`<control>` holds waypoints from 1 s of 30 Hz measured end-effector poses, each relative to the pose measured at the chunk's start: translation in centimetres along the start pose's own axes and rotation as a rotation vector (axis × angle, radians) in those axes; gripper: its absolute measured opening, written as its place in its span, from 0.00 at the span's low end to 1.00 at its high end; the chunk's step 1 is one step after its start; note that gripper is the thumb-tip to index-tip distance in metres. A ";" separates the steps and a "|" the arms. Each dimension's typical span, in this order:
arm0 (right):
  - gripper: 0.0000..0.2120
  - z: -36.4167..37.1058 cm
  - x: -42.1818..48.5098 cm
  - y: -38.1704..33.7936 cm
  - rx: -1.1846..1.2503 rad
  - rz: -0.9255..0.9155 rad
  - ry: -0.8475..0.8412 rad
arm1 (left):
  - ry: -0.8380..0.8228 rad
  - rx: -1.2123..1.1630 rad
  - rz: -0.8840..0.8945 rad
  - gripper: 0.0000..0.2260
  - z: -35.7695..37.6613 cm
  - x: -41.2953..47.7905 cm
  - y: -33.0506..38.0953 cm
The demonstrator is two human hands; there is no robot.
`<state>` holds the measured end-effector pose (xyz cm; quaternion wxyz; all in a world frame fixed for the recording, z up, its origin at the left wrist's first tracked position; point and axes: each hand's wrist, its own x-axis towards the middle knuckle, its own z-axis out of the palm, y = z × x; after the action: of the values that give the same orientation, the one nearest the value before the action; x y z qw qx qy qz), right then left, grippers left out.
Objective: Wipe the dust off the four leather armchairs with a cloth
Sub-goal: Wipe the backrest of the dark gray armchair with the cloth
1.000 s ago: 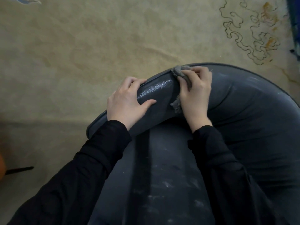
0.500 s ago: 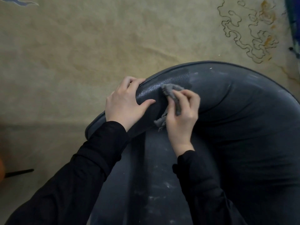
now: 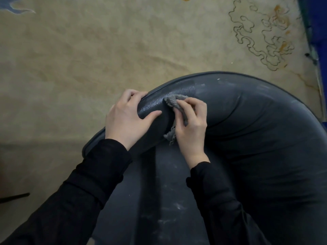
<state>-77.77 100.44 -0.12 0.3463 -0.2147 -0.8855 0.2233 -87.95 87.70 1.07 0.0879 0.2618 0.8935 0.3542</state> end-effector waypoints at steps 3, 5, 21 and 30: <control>0.08 -1.0 1.4 1.7 -0.066 0.055 0.041 | 0.017 -0.033 0.046 0.23 0.2 0.8 1.3; 0.08 -1.7 2.4 2.8 -0.100 0.105 0.075 | -0.007 -0.037 0.098 0.25 0.8 1.8 2.4; 0.07 -4.5 7.4 6.2 -0.210 0.166 0.060 | 0.002 0.096 0.156 0.28 3.8 4.0 3.8; 0.05 -2.4 7.9 4.8 -0.145 -0.001 -0.081 | 0.010 0.094 0.161 0.28 3.9 4.0 3.7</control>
<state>-80.26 109.12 2.90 0.2940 -0.2296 -0.9127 0.1670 -88.52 94.37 0.79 0.0420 0.3350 0.8856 0.3190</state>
